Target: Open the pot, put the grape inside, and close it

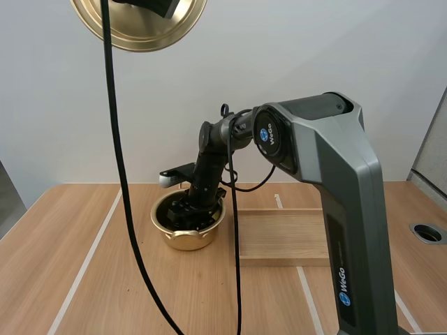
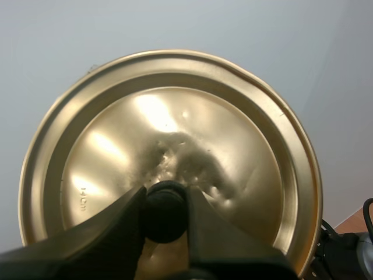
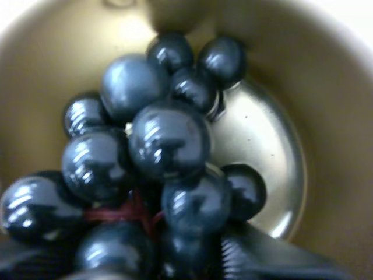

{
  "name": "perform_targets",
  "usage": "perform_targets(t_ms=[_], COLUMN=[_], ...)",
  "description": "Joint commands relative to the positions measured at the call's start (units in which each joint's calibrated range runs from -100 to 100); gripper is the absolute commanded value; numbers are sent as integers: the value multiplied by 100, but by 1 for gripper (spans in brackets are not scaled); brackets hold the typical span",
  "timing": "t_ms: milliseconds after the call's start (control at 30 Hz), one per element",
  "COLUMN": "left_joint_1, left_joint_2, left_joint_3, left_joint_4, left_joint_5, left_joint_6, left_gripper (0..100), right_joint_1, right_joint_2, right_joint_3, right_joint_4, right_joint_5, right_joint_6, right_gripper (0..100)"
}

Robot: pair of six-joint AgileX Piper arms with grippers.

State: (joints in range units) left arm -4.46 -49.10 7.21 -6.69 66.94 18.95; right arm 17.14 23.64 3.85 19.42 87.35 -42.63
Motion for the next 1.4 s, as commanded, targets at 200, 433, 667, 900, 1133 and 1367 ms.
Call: perform_targets(t_ms=[200,433,667,900,1133,1367], left_joint_1=[-21,-21,-21,-21,-21,-21], left_joint_2=[22,22,22,22,22,22], left_joint_3=[-32,-32,-32,-32,-32,-32], left_joint_4=[10,59,59,58,58,58], left_joint_5=[-212,-212,-212,-230,-269,-267], left_joint_6=[-61,-61,-61,-128,-172,-262], left_gripper=[0,0,0,0,0,0], right_joint_1=[11,11,11,11,11,-56], right_joint_2=[56,-33,-543,-1066,-1484,-2271], right_joint_3=[25,11,11,11,11,11], right_joint_4=[41,143,143,143,107,-301], right_joint_5=[-154,-101,-101,-158,-174,-195], right_joint_6=[53,53,22,22,22,145], right_gripper=[99,99,99,99,99,99])
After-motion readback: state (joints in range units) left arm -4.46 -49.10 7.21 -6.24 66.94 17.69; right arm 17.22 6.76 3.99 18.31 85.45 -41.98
